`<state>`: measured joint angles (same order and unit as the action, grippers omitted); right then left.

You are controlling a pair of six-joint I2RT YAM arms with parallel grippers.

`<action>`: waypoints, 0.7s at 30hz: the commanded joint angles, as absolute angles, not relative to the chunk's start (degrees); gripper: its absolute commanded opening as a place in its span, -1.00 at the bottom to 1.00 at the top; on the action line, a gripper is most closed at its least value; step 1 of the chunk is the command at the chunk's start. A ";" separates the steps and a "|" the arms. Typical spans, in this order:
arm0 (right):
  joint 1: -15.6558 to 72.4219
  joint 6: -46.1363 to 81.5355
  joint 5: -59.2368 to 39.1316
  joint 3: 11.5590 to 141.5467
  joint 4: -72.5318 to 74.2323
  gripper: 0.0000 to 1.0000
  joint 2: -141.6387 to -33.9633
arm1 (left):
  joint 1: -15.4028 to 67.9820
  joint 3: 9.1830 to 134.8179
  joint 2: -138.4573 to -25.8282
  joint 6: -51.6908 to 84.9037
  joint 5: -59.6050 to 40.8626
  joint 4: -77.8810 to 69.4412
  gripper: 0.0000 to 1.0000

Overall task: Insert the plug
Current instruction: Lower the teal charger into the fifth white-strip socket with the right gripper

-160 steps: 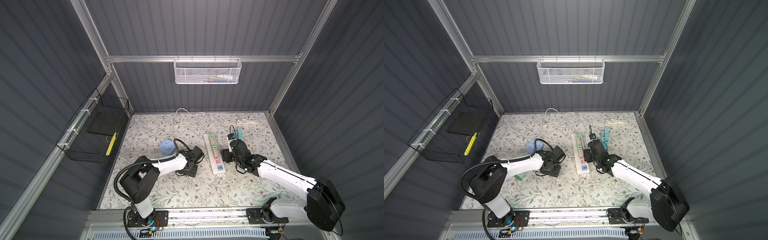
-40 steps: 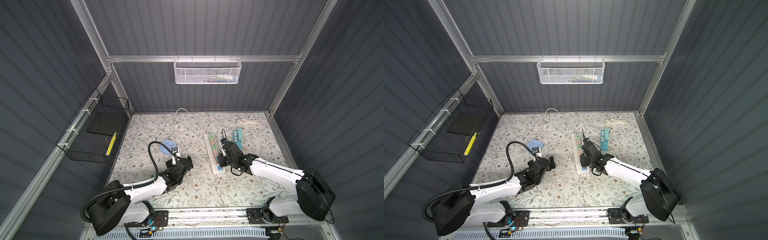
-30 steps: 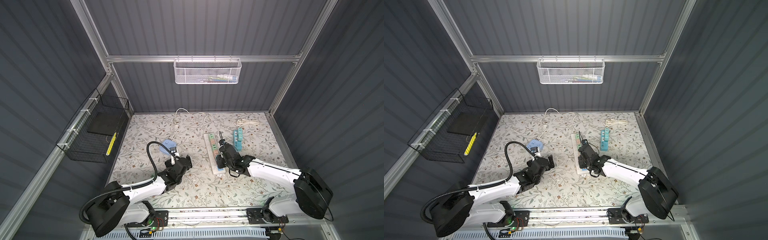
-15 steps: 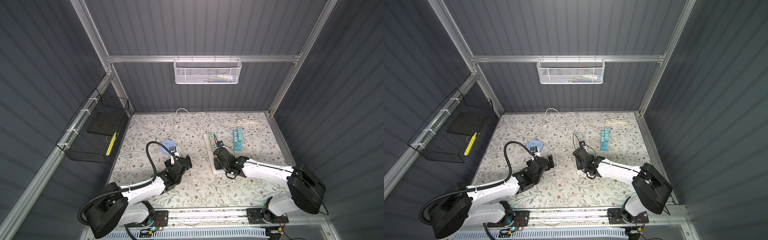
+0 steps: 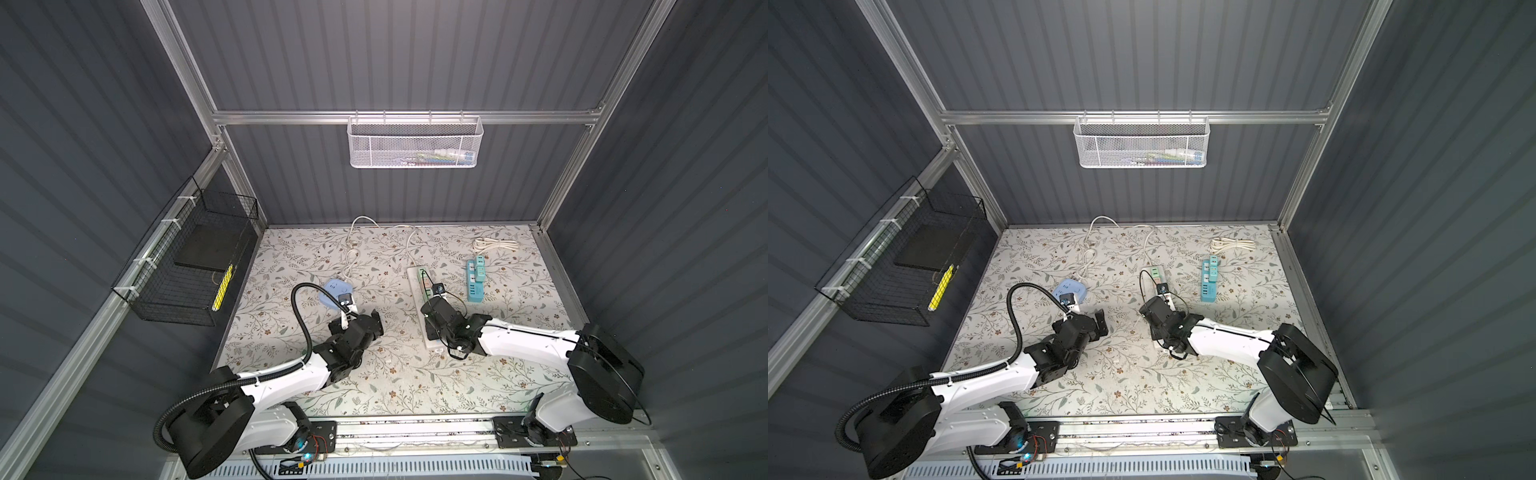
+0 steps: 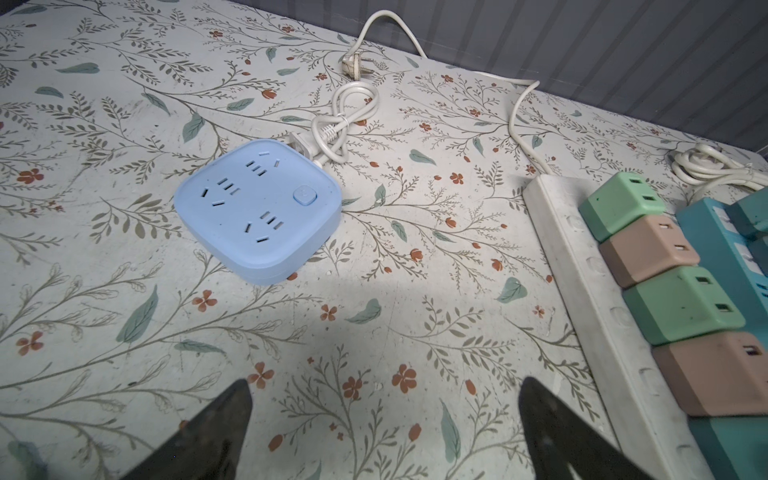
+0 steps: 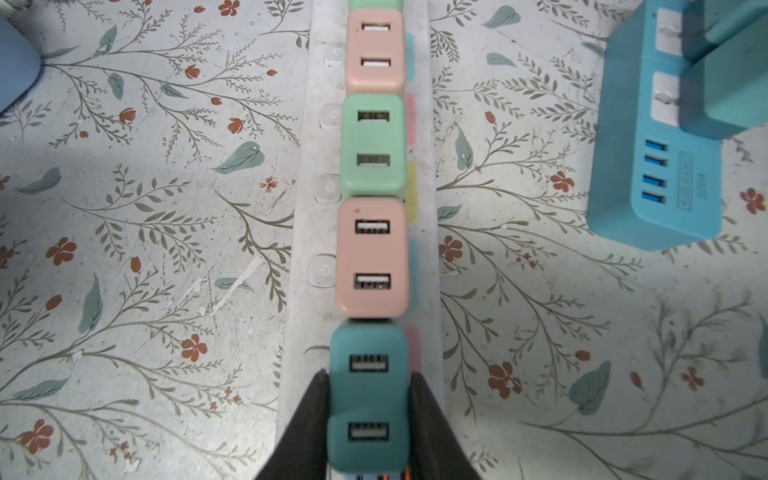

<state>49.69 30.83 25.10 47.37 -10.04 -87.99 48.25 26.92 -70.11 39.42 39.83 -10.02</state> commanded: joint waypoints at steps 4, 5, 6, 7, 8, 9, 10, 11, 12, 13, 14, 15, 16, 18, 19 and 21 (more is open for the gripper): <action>48.65 31.74 23.73 44.58 -13.59 -0.52 -93.96 | 47.77 26.13 -68.94 38.84 39.82 -9.25 0.99; 48.60 31.43 23.57 44.90 -13.99 -0.50 -93.59 | 47.75 26.19 -68.87 38.89 39.82 -9.14 1.00; 48.60 30.95 23.39 45.20 -14.21 -0.48 -92.99 | 47.78 26.10 -68.69 38.89 39.77 -9.05 0.99; 48.54 30.40 22.94 45.66 -14.36 -0.44 -92.10 | 47.79 26.02 -68.55 38.81 39.94 -9.07 1.00; 48.45 29.75 22.38 46.53 -14.88 -0.40 -91.12 | 47.64 25.97 -68.39 38.77 39.90 -9.05 1.00; 48.35 29.15 22.01 47.40 -15.29 -0.36 -90.26 | 47.68 26.01 -68.14 38.76 39.90 -9.05 1.00; 48.26 28.18 21.55 48.45 -15.70 -0.29 -89.10 | 47.64 26.02 -68.02 38.51 39.90 -9.05 1.00; 48.09 27.27 21.13 49.71 -16.39 -0.18 -88.06 | 47.66 26.17 -67.85 38.41 39.91 -9.05 0.99; 47.82 26.56 20.94 50.92 -17.12 -0.04 -87.30 | 47.64 26.36 -67.68 38.20 39.96 -8.99 1.00; 47.35 25.49 20.29 52.37 -18.00 0.04 -86.53 | 47.64 26.44 -67.55 38.06 39.90 -8.84 1.00; 46.97 24.57 19.87 53.57 -18.80 0.08 -85.61 | 47.64 26.62 -67.37 37.82 39.91 -8.67 1.00; 46.65 23.92 19.80 54.46 -19.23 0.10 -84.93 | 47.65 26.76 -67.26 37.60 39.91 -8.54 1.00; 46.27 23.12 19.54 55.31 -19.55 0.11 -84.16 | 47.57 26.88 -66.99 37.40 40.00 -8.32 1.00; 45.35 21.89 19.14 56.27 -19.76 0.12 -83.13 | 47.56 27.07 -66.45 37.10 40.07 -8.00 0.99; 44.62 21.48 18.54 56.55 -19.91 0.12 -83.01 | 47.61 27.07 -66.21 37.02 40.11 -7.87 0.99; 43.09 21.07 17.59 56.86 -20.30 0.11 -83.26 | 47.57 26.98 -65.76 36.93 40.28 -7.69 0.99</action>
